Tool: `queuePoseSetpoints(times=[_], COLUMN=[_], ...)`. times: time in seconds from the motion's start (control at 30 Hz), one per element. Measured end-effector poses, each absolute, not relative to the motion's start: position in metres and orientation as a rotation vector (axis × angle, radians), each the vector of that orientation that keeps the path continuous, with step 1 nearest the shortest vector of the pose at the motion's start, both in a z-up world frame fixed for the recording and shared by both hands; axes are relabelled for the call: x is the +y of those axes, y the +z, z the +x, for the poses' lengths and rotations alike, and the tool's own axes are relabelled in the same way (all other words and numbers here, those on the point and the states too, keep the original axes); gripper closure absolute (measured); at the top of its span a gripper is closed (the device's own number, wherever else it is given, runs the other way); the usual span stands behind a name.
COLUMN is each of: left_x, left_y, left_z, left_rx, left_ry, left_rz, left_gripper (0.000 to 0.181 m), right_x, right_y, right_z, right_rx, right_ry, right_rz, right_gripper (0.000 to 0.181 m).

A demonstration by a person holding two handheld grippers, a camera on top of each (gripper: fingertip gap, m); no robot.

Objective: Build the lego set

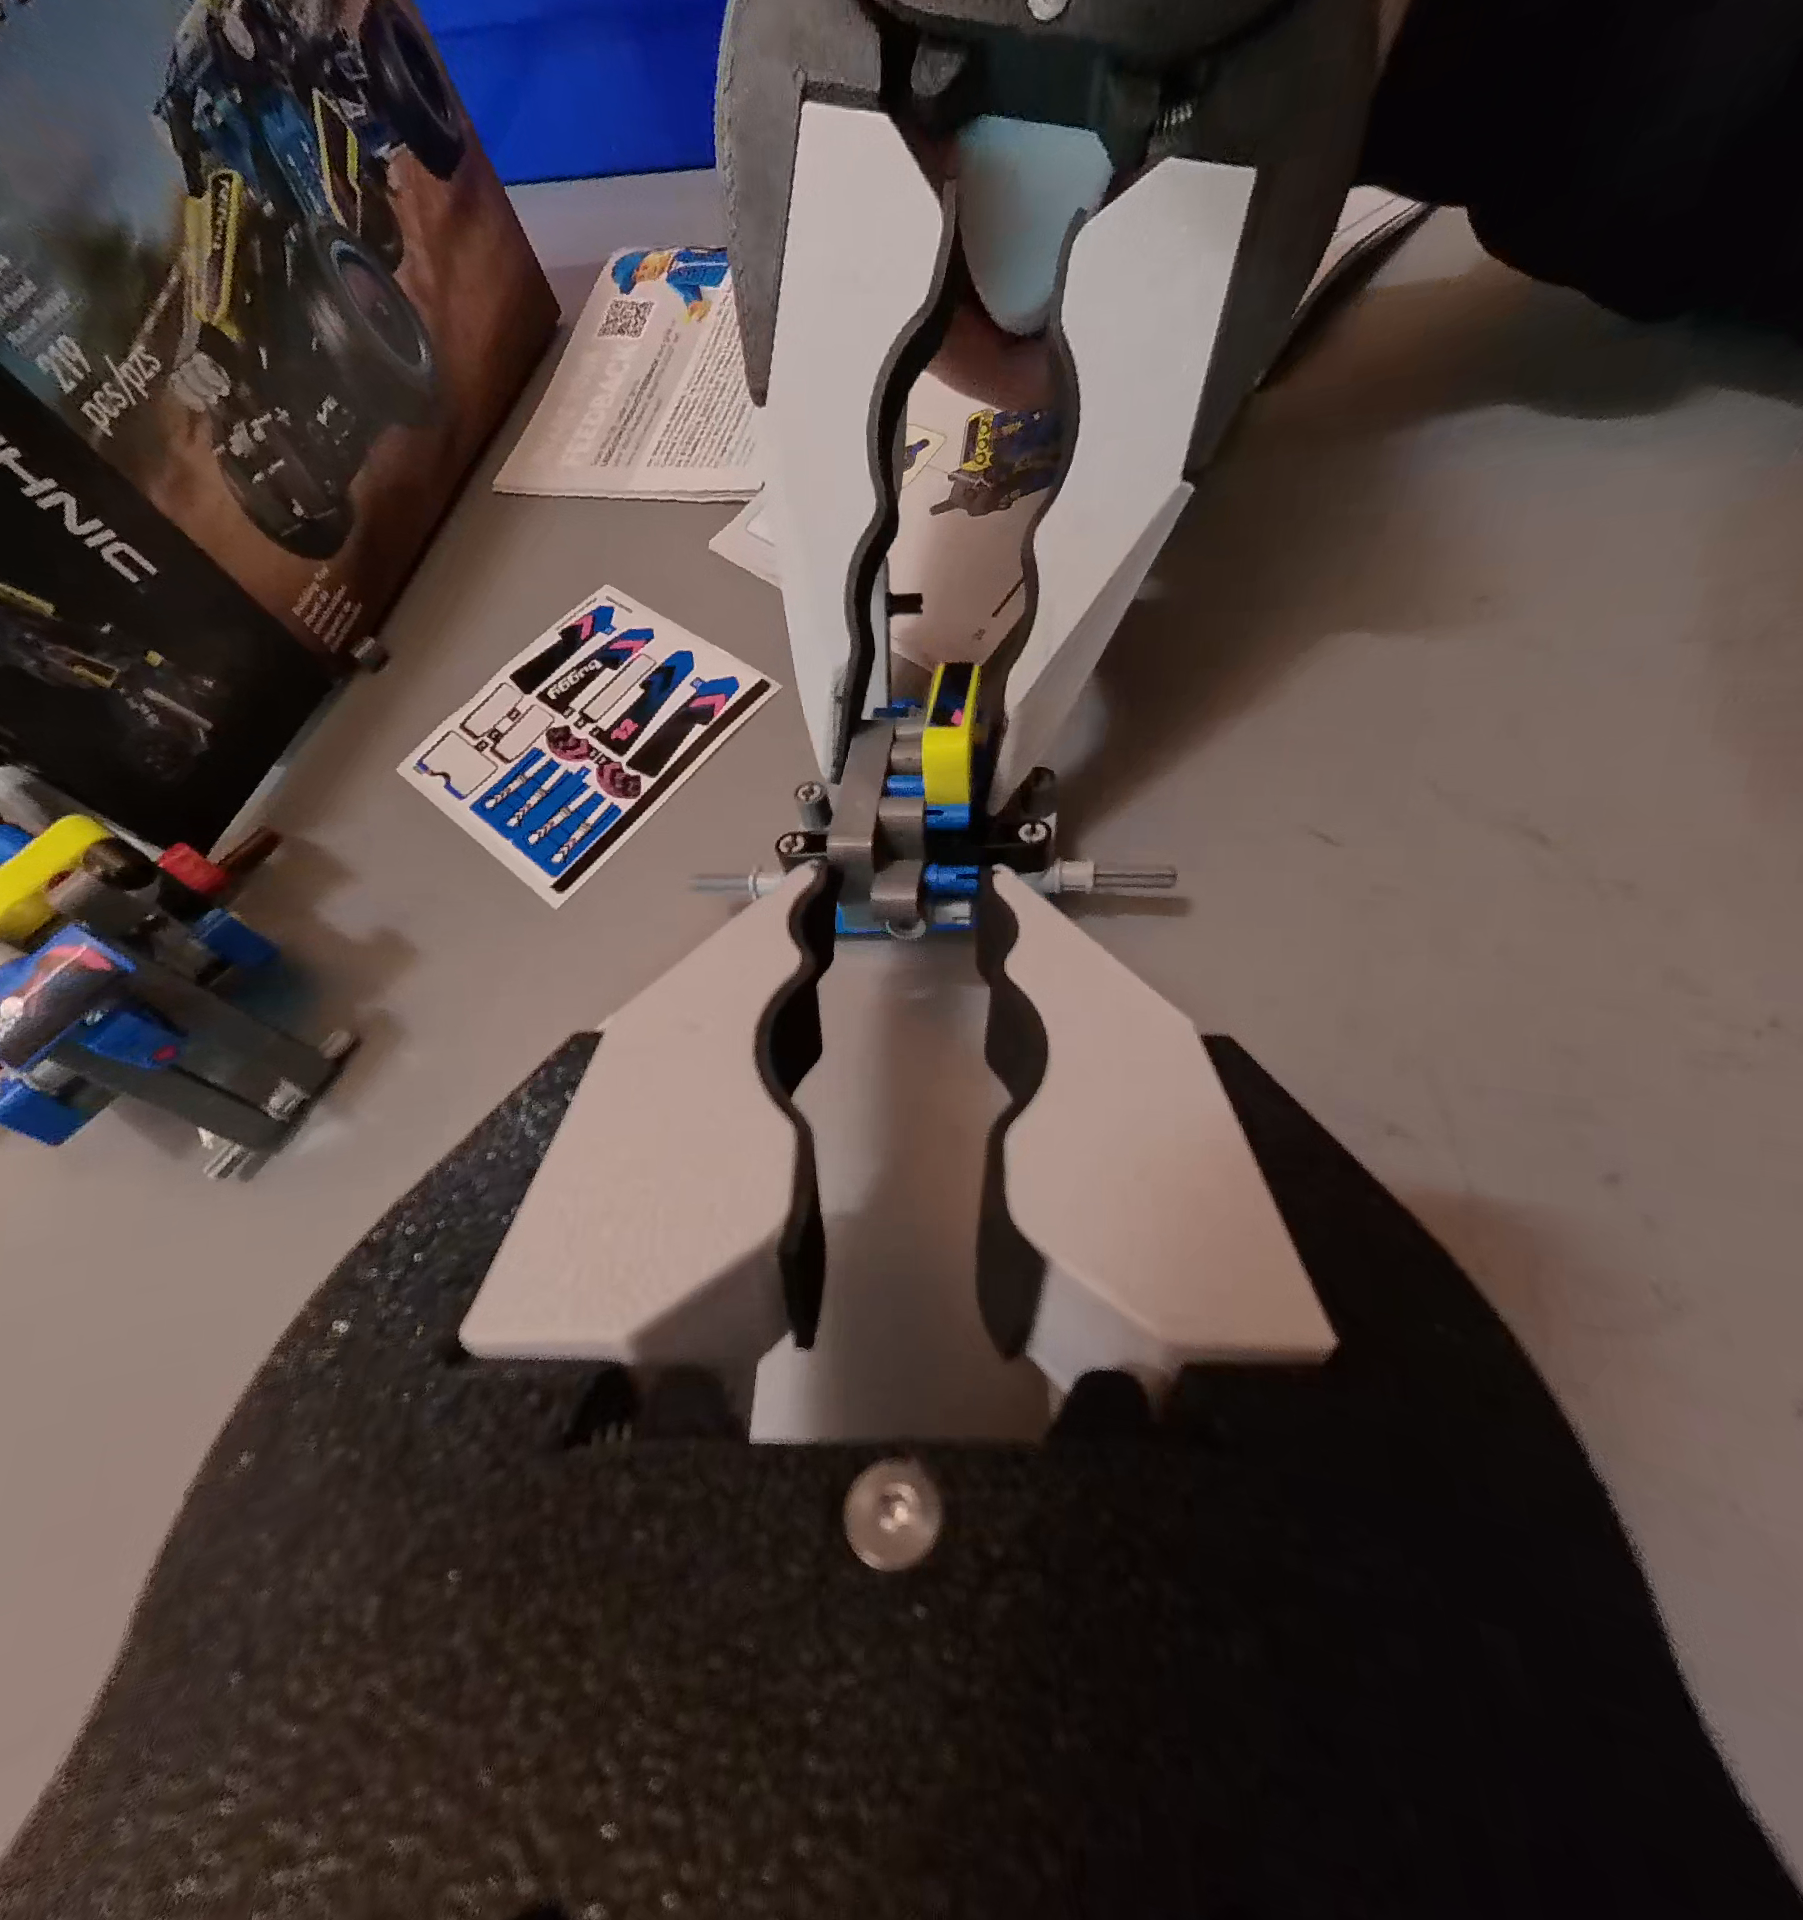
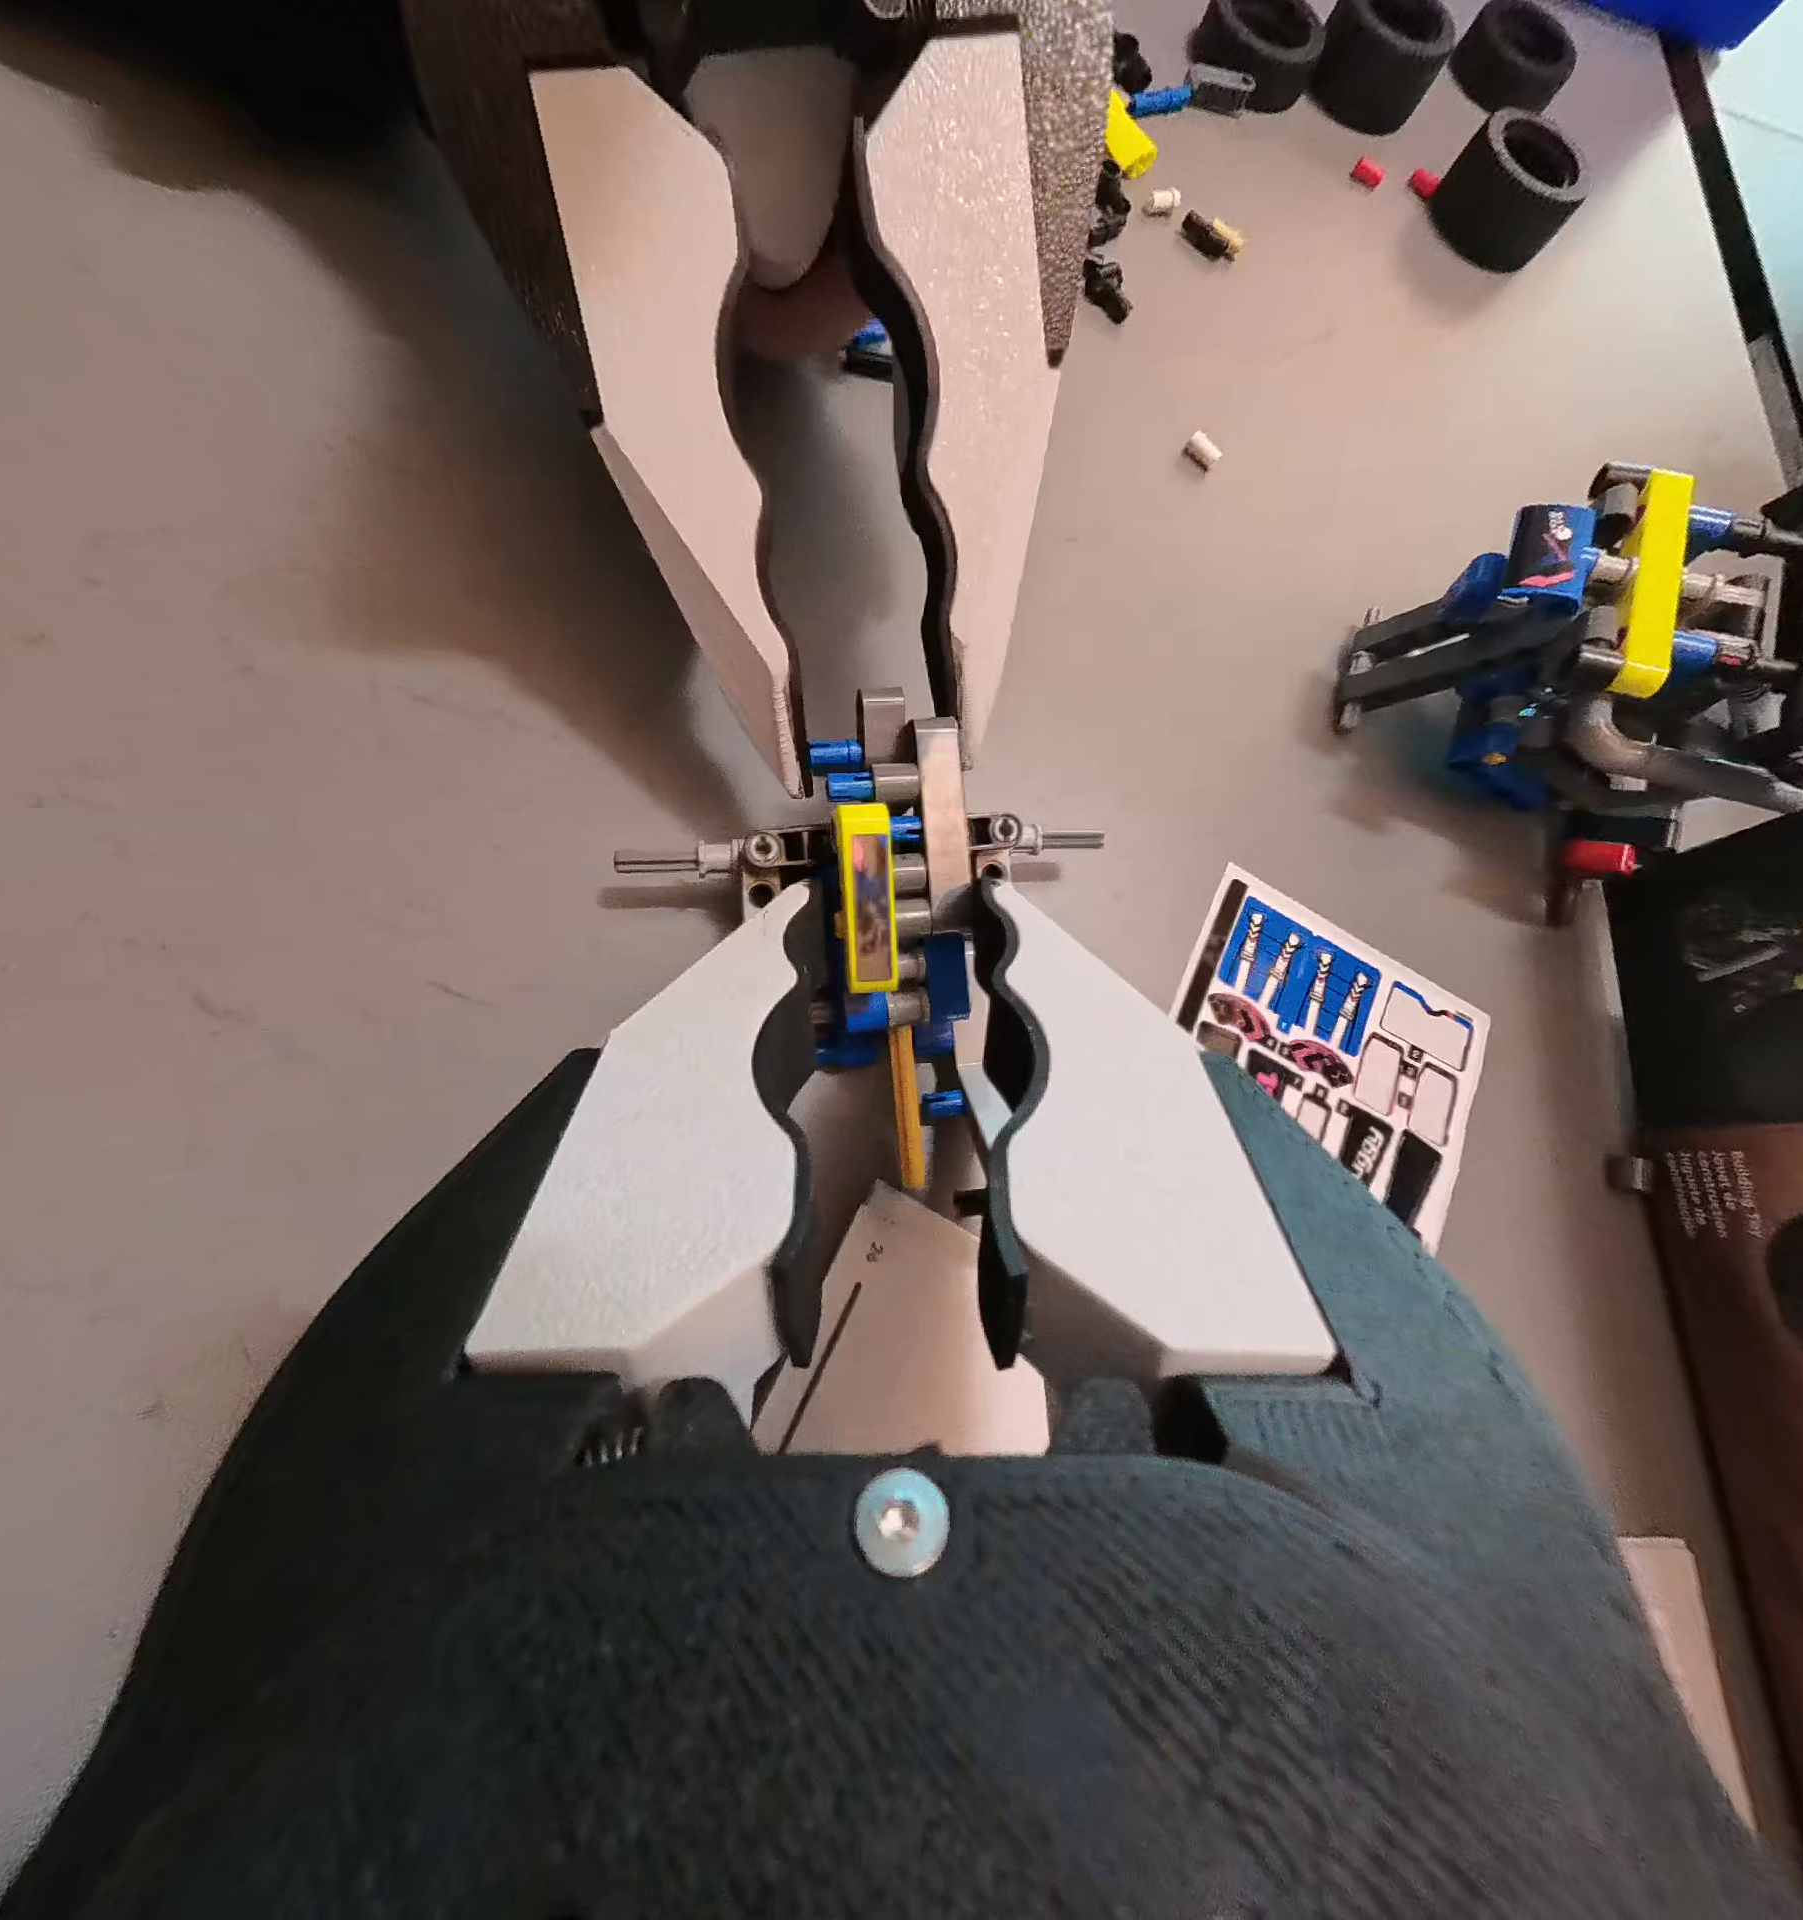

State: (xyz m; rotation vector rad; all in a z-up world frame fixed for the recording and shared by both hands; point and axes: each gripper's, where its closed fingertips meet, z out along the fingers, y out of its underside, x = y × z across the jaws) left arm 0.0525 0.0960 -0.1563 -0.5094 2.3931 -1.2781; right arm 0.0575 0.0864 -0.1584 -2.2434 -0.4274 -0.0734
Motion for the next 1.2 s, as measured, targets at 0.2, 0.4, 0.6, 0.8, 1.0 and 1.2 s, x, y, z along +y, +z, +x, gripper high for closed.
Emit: queuePoseSetpoints(times=[0.2,0.4,0.6,0.8,1.0,1.2], left_x=[0.0941,0.0939,0.0934,0.0919,0.0911,0.0947], left_y=[-0.1548,-0.1546,-0.1539,-0.1535,-0.1549,-0.1549], left_z=[0.0492,0.0492,0.0501,0.0505,0.0440,0.0437], left_rx=[2.376,2.385,2.376,2.371,2.419,2.400], left_ry=[-1.266,-1.291,-1.284,-1.298,-1.326,-1.306], left_rz=[-0.472,-0.521,-0.532,-0.528,-0.497,-0.507], left_gripper=[0.158,0.159,0.160,0.160,0.149,0.142], right_x=[0.0848,0.0842,0.0839,0.0836,0.0850,0.0852], right_y=[-0.1584,-0.1582,-0.1579,-0.1582,-0.1569,-0.1590], right_z=[0.0534,0.0526,0.0528,0.0536,0.0557,0.0580], right_rx=[-0.461,-0.450,-0.441,-0.435,-0.409,-0.397], right_ry=[-0.078,-0.040,-0.021,-0.021,-0.024,-0.057], right_rz=[-2.209,-2.203,-2.196,-2.198,-2.195,-2.206], right_gripper=[0.156,0.156,0.156,0.156,0.152,0.146])
